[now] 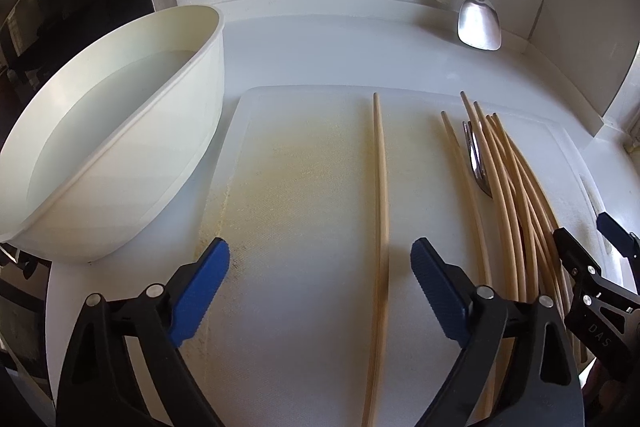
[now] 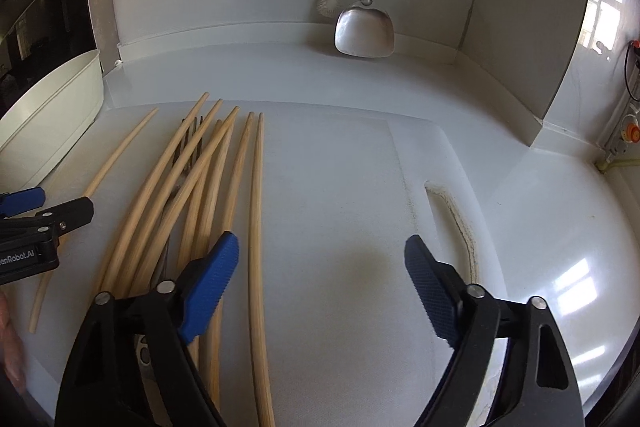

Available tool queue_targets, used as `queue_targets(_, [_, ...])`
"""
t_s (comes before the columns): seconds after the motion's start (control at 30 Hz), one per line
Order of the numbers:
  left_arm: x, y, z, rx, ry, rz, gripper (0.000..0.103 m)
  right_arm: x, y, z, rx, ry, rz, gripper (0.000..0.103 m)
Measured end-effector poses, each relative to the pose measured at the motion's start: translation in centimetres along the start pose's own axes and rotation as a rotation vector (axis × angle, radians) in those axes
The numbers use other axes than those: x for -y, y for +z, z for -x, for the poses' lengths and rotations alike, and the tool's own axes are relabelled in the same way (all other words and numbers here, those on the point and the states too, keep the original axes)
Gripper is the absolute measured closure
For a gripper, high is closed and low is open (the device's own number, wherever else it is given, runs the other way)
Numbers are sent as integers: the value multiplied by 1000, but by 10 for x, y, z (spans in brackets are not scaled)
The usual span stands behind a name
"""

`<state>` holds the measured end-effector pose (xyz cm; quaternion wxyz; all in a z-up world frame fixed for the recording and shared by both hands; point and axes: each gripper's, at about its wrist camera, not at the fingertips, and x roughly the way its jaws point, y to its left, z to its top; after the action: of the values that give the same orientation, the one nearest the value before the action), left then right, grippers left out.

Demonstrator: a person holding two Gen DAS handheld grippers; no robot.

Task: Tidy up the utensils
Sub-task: 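Close the left tool on the lone chopstick while the right tool grasps another chopstick, then lift both held chopsticks and carry them over the cream basin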

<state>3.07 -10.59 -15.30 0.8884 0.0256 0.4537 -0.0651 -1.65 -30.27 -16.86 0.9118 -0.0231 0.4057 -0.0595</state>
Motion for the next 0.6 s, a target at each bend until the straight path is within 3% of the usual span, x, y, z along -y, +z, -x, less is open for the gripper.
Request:
queue_targets(0.13, [6,-2,5,22,-17,-26,35,-11,1,3,10,28,48,54])
queue_targets(0.3, [9,-1,9,30,-32,-38,73,-19,0,4,10,69,67,78])
queue_targets(0.4, [10,-1,10,34,-40,-34,96,-25,1,6,8,78,86,87])
queue_targets(0.47, [10,-3,11,42,-40,-42,96,-27,0,6,15,74,99,96])
queue_targets(0.6, [6,-3,12,46,-67,-27,96,-28,0,8,24,68,100,97])
